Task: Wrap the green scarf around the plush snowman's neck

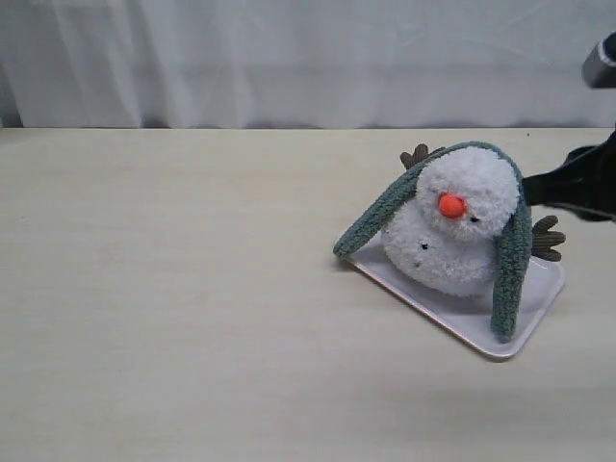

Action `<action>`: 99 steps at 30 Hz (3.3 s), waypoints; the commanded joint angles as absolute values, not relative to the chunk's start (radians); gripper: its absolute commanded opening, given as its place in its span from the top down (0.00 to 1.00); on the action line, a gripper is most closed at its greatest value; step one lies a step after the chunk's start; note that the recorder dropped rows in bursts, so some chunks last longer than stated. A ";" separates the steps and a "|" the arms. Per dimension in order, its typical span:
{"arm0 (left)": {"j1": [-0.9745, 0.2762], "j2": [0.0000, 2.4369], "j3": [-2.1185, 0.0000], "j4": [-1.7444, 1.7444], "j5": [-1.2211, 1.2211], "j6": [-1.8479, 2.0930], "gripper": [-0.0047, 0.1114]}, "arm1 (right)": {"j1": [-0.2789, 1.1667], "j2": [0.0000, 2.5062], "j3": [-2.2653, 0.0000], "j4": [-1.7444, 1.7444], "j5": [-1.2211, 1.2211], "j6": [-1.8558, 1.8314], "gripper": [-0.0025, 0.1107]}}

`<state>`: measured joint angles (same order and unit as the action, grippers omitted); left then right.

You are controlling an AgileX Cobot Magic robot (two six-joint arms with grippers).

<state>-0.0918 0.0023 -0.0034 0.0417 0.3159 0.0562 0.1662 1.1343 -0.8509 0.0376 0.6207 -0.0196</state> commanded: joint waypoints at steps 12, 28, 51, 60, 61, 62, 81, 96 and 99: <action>-0.095 0.000 0.000 0.039 0.309 0.058 0.96 | -0.064 1.464 -1.137 0.553 0.714 -0.550 0.94; -0.095 0.000 0.000 0.039 0.309 0.058 0.96 | -0.070 1.650 -1.173 0.523 0.615 -0.539 0.94; -0.095 0.000 0.000 0.039 0.309 0.058 0.96 | -0.070 1.780 -1.172 0.523 0.610 -0.546 0.94; -0.095 0.000 0.000 0.039 0.309 0.058 0.96 | -0.070 1.675 -1.172 0.523 0.617 -0.560 0.94; -0.095 0.000 0.000 0.039 0.309 0.058 0.96 | -0.070 1.647 -1.172 0.523 0.617 -0.550 0.94; -0.095 0.000 0.000 0.039 0.309 0.058 0.96 | -0.070 1.627 -1.172 0.523 0.623 -0.529 0.94; -0.095 0.000 0.000 0.039 0.309 0.058 0.96 | -0.070 1.270 -1.168 0.399 0.833 -0.433 0.94; -0.095 0.000 0.000 0.039 0.309 0.058 0.96 | -0.070 0.823 -0.984 0.414 0.752 -0.433 0.94; -0.095 0.000 0.000 0.039 0.309 0.058 0.96 | -0.070 0.736 -0.920 0.439 0.717 -0.433 0.94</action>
<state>-0.0918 0.0023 -0.0034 0.0417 0.3159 0.0562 -0.0655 0.8041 -0.9684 0.4185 0.7497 -0.4338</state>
